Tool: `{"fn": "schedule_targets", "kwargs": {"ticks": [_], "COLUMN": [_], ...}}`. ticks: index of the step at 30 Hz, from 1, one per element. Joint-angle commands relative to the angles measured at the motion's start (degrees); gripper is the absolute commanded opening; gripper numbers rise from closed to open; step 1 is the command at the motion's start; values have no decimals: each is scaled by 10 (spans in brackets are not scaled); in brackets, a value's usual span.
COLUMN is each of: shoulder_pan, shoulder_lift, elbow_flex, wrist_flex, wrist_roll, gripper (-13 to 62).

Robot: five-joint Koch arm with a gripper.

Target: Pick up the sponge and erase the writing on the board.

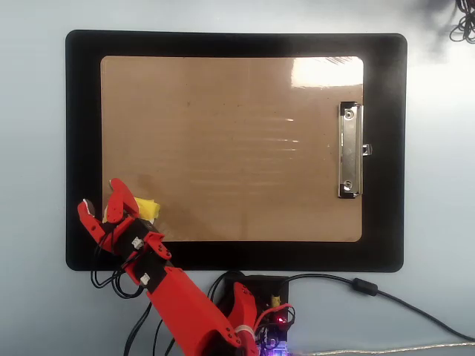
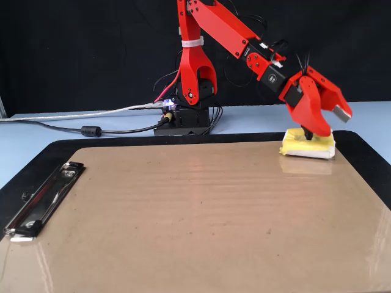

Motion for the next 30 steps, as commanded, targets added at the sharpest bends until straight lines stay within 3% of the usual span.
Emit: {"fn": "schedule_targets", "kwargs": {"ticks": [1, 5, 12, 17, 22, 30], "shoulder_pan": [1, 94, 263, 544, 805, 826], "shoulder_lift": [44, 132, 251, 251, 203, 207], "elbow_flex": [-35, -40, -137, -225, -178, -89], "wrist_flex": [-12, 48, 504, 779, 819, 920], "wrist_roll": [-11, -8, 92, 407, 676, 670], "gripper": [342, 338, 337, 335, 335, 332]}}
